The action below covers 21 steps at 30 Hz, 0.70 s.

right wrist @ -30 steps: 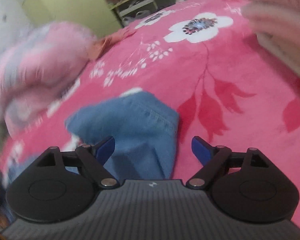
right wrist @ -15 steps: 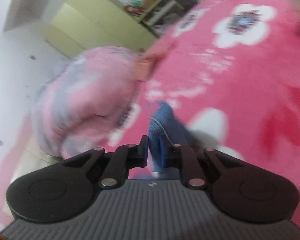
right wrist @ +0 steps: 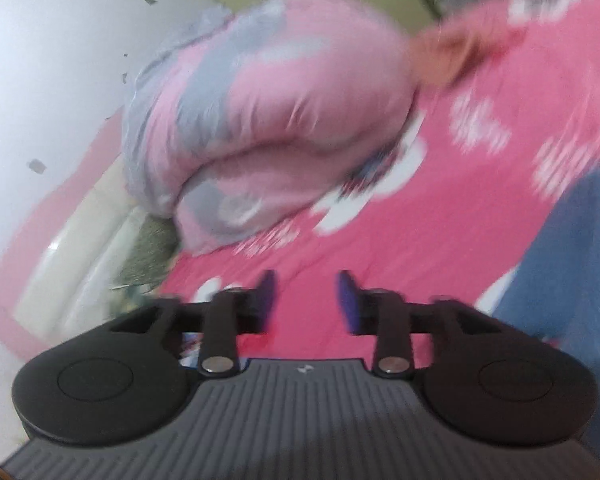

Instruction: Fold clothes

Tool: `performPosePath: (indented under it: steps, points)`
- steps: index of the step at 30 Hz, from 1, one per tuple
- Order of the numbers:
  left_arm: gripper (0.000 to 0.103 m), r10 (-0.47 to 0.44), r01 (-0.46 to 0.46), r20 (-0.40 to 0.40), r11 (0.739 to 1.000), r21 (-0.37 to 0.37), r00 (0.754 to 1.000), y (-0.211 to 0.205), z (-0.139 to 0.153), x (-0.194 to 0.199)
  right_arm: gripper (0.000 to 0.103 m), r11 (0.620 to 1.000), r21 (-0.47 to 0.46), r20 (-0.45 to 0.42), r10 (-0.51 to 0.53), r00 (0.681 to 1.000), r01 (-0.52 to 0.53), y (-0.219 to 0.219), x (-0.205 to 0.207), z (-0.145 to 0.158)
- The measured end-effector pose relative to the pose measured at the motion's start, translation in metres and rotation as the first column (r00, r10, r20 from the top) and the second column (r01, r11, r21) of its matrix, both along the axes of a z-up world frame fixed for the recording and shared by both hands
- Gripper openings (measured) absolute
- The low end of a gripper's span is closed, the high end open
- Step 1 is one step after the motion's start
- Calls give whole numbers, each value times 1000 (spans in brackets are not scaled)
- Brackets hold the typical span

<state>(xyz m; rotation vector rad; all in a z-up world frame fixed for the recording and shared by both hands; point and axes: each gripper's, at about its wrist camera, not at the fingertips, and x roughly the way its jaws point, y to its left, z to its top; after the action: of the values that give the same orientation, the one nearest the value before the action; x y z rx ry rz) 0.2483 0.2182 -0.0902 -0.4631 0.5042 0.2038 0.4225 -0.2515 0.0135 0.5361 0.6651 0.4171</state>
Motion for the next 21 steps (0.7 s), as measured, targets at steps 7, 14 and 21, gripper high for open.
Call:
performPosePath:
  steps: [7, 14, 21]
  points:
    - [44, 0, 0, -1, 1000, 1, 1000, 0, 0, 0, 88, 930, -268, 32, -253, 967, 252, -93, 7, -7]
    - [44, 0, 0, -3, 1000, 11, 1000, -1, -1, 1, 90, 930, -336, -202, -228, 952, 152, -120, 41, -90]
    - [44, 2, -2, -2, 1000, 12, 1000, -1, -1, 2, 5, 919, -395, -142, -50, 989, -10, -82, 16, -86]
